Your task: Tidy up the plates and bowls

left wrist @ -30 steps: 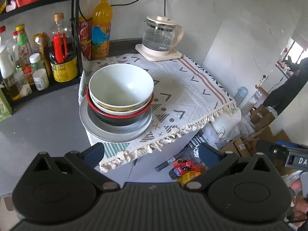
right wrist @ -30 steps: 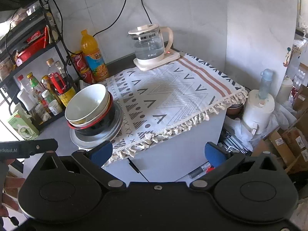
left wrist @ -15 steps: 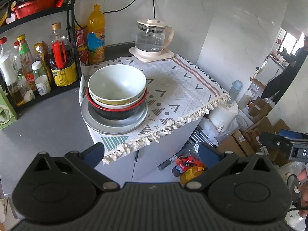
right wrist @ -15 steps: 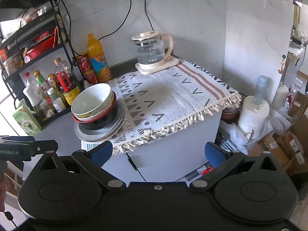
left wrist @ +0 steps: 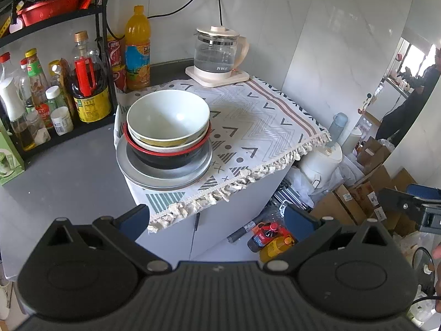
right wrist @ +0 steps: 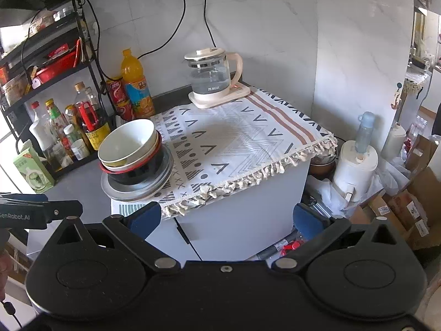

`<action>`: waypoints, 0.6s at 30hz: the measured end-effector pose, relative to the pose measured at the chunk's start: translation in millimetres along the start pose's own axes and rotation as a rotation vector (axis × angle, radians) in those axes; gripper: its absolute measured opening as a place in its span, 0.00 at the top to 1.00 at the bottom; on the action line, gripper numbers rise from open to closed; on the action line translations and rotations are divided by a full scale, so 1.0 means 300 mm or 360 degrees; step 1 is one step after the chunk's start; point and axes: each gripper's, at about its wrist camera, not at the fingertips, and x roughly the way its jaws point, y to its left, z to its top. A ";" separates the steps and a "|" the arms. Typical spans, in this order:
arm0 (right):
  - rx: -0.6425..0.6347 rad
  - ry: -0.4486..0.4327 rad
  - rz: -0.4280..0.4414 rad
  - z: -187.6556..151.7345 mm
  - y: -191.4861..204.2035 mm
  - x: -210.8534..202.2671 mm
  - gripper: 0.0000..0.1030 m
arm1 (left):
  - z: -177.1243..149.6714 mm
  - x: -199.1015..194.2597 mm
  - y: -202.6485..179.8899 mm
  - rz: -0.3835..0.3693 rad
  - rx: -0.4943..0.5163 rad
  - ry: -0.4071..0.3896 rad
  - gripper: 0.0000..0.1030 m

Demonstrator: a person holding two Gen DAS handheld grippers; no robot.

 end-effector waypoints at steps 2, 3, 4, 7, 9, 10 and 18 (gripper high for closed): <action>-0.0010 0.0006 0.0005 0.002 0.011 0.006 0.00 | -0.001 0.000 0.007 -0.0007 -0.0004 0.0000 0.00; -0.0015 0.0006 0.0012 0.004 0.016 0.008 0.00 | -0.001 0.001 0.010 -0.0003 -0.0005 -0.0001 0.00; -0.0018 0.0005 0.0015 0.005 0.022 0.010 0.00 | 0.000 0.002 0.014 0.0001 -0.0004 -0.0003 0.00; -0.0022 0.0002 0.0020 0.012 0.034 0.017 0.00 | 0.003 0.005 0.027 0.0014 -0.0010 -0.0007 0.00; -0.0022 0.0008 0.0019 0.017 0.039 0.023 0.00 | 0.007 0.008 0.036 0.0014 -0.0023 -0.0005 0.00; -0.0021 0.0009 0.0020 0.019 0.042 0.024 0.00 | 0.010 0.008 0.041 0.0014 -0.0026 -0.0005 0.00; -0.0020 0.0017 0.0007 0.027 0.041 0.035 0.00 | 0.020 0.018 0.047 0.0020 -0.0028 -0.0010 0.00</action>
